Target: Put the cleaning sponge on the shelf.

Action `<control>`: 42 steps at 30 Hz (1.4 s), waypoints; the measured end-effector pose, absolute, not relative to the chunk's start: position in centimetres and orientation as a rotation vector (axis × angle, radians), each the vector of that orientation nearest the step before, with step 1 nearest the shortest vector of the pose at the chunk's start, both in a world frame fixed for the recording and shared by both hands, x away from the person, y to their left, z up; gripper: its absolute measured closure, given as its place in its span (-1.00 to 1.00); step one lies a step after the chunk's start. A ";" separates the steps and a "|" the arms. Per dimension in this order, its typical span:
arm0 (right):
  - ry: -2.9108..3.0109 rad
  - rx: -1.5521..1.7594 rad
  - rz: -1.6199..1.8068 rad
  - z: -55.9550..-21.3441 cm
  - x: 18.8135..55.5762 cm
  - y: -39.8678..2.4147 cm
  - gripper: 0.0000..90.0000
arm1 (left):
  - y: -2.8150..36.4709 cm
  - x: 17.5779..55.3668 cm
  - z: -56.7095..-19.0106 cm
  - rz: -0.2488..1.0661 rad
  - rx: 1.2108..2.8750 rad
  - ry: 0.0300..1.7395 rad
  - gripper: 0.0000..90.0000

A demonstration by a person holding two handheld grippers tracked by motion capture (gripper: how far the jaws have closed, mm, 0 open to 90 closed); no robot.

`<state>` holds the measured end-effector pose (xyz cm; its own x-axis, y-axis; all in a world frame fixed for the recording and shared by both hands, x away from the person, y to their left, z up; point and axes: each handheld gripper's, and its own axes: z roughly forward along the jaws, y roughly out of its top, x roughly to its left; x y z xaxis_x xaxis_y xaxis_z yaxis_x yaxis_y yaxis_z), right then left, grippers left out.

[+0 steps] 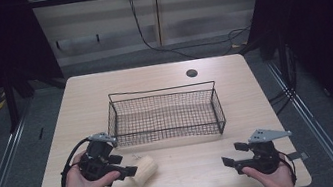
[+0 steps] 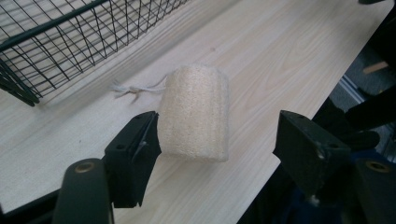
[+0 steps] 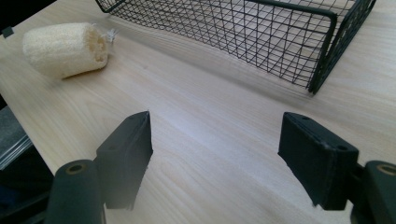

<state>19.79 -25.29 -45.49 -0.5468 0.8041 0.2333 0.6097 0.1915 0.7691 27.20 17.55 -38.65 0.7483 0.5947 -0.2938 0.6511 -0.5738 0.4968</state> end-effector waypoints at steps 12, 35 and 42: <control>2.259 1.371 1.283 -45.6 19.9 -25.2 -0.45 | 15.4 28.5 -39.1 -0.180 2.474 0.950 -0.42; 2.287 1.369 1.266 -45.7 20.0 -25.1 -0.46 | 13.3 31.1 -40.6 -0.257 2.607 0.923 -0.58; 2.295 1.372 1.266 -45.7 20.0 -25.0 -0.46 | 12.8 31.4 -41.3 -0.272 2.646 0.913 -0.58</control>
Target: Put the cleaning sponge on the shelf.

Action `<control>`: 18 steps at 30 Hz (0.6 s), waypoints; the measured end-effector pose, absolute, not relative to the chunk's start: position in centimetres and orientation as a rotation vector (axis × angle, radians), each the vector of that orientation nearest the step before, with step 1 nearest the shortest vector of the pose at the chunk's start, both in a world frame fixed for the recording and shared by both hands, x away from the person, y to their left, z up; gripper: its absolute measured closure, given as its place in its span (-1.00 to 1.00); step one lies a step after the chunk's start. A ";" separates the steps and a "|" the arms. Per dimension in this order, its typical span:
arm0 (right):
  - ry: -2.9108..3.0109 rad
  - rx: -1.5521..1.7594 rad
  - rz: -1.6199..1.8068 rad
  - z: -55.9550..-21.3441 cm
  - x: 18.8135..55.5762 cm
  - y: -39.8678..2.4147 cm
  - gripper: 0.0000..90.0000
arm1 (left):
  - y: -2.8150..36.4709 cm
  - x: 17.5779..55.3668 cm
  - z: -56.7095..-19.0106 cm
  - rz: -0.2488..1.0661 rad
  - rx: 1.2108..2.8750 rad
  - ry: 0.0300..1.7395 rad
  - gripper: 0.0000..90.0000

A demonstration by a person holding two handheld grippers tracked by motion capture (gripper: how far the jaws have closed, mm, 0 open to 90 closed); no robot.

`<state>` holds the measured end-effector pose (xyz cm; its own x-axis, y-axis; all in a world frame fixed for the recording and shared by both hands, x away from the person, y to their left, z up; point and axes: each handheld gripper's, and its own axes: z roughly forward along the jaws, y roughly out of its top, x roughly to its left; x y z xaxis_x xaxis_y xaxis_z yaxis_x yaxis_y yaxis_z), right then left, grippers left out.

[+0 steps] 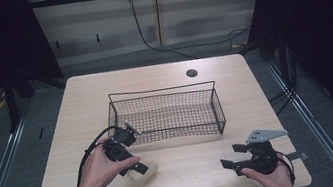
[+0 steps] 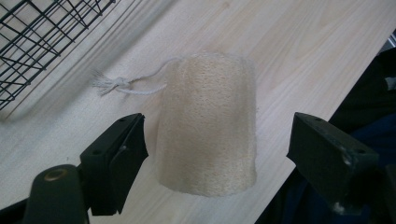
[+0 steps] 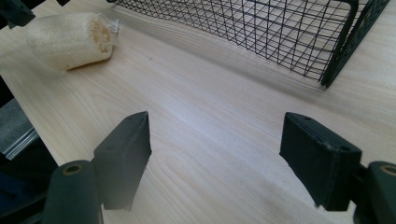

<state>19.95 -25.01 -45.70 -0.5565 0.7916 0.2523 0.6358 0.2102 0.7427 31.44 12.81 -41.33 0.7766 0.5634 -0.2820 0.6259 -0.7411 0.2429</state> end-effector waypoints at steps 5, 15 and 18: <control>2.301 1.362 1.264 -45.8 20.0 -25.0 -0.46 | 12.4 31.7 -41.9 -0.292 2.675 0.908 -0.60; 2.308 1.358 1.264 -45.8 20.0 -24.9 -0.46 | 11.9 32.2 -43.3 -0.317 2.717 0.923 -0.58; 2.308 1.361 1.264 -45.8 20.0 -24.9 -0.46 | 11.9 32.2 -43.6 -0.319 2.711 0.923 -0.56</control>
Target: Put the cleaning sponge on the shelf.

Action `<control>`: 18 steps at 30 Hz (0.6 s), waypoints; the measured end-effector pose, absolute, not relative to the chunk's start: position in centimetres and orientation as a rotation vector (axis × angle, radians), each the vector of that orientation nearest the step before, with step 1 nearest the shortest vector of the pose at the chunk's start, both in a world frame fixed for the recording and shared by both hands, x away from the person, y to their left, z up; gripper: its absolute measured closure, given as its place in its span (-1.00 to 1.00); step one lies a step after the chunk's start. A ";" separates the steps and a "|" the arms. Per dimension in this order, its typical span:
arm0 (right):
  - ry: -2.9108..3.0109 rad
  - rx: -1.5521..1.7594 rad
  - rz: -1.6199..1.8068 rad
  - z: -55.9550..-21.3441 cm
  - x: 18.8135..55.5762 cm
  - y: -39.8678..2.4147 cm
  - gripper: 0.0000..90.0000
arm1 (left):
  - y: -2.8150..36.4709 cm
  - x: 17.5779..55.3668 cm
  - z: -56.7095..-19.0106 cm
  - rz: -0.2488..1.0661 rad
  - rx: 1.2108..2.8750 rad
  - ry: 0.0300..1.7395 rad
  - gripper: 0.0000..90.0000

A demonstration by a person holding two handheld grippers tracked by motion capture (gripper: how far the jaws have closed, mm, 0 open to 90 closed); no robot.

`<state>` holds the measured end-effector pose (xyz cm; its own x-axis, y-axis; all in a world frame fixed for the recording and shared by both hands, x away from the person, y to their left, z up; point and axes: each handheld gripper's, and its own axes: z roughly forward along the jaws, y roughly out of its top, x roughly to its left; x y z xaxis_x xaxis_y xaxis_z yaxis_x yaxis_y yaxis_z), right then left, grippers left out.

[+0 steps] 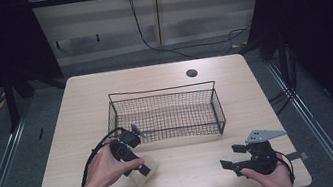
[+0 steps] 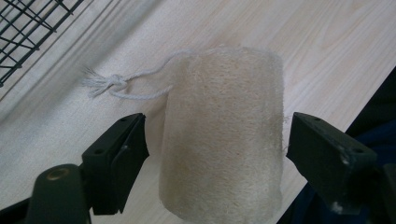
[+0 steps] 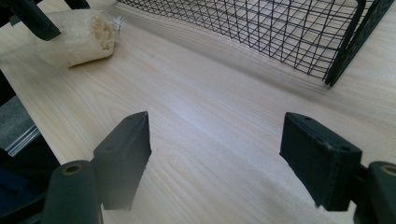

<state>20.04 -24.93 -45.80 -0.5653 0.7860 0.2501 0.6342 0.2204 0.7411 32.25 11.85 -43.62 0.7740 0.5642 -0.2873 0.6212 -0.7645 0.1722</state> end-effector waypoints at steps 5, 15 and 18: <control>2.309 1.362 1.264 -45.8 20.0 -24.9 -0.46 | 11.5 32.2 -44.0 -0.337 2.751 0.900 -0.57; 2.313 1.368 1.261 -45.8 20.0 -24.9 -0.46 | 10.8 32.0 -45.0 -0.348 2.802 0.891 -0.46; 2.314 1.374 1.256 -45.8 20.0 -24.9 -0.46 | 10.6 31.9 -45.3 -0.347 2.796 0.892 -0.45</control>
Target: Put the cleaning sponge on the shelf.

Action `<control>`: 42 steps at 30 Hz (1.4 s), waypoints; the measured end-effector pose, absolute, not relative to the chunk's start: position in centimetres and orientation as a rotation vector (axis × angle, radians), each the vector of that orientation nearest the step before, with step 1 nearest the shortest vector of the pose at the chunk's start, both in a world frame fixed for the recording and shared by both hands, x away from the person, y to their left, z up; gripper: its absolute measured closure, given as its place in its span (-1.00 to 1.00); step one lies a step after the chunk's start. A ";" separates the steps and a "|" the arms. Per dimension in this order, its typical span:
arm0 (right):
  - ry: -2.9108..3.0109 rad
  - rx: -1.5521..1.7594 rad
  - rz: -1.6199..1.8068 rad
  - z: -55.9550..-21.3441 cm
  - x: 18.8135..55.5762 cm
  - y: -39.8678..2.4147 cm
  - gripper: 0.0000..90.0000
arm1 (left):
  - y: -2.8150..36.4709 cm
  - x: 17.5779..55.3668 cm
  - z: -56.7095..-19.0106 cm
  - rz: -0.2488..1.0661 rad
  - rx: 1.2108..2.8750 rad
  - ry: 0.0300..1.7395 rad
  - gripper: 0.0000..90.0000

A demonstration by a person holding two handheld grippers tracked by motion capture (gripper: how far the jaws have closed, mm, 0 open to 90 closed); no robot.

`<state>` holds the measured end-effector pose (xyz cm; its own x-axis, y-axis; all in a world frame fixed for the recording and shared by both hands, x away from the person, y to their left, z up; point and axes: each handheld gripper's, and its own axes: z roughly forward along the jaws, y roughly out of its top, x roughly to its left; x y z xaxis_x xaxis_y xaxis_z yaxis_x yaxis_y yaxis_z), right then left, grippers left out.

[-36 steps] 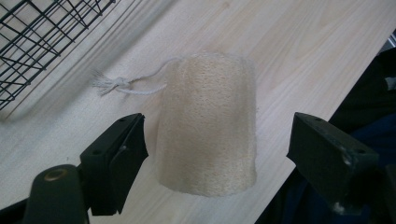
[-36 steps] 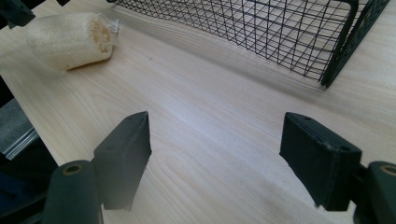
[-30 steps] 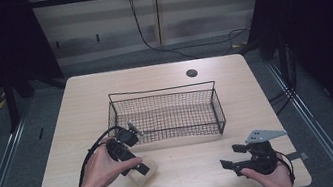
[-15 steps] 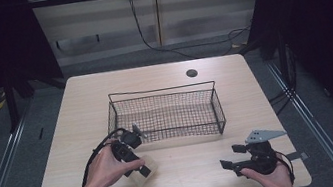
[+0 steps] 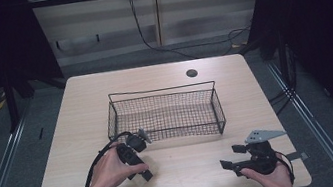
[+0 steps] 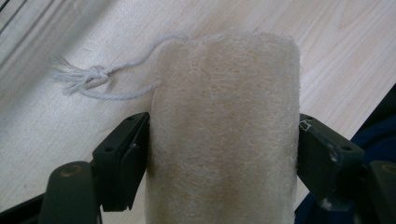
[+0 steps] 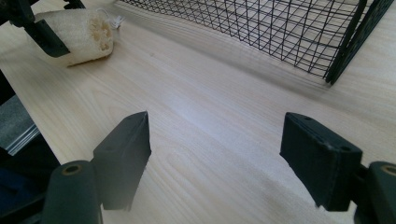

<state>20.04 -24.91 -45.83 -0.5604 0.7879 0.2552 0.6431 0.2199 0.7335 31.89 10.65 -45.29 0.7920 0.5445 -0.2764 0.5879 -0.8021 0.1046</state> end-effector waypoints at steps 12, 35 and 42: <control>2.313 1.376 1.251 -45.9 20.1 -24.9 -0.46 | 11.1 31.7 -44.7 -0.282 2.828 0.916 -0.42; 2.313 1.379 1.255 -45.9 20.1 -25.0 -0.45 | 13.3 31.7 -41.3 -0.332 2.704 0.891 -0.42; 2.312 1.380 1.254 -45.9 20.1 -25.0 -0.45 | 14.0 31.8 -40.6 -0.317 2.698 0.873 -0.42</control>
<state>20.13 -24.96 -45.94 -0.5568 0.7899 0.2570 0.6463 0.2177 0.7314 31.78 13.98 -40.55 0.7925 0.5349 -0.2929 0.5981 -0.7756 0.2018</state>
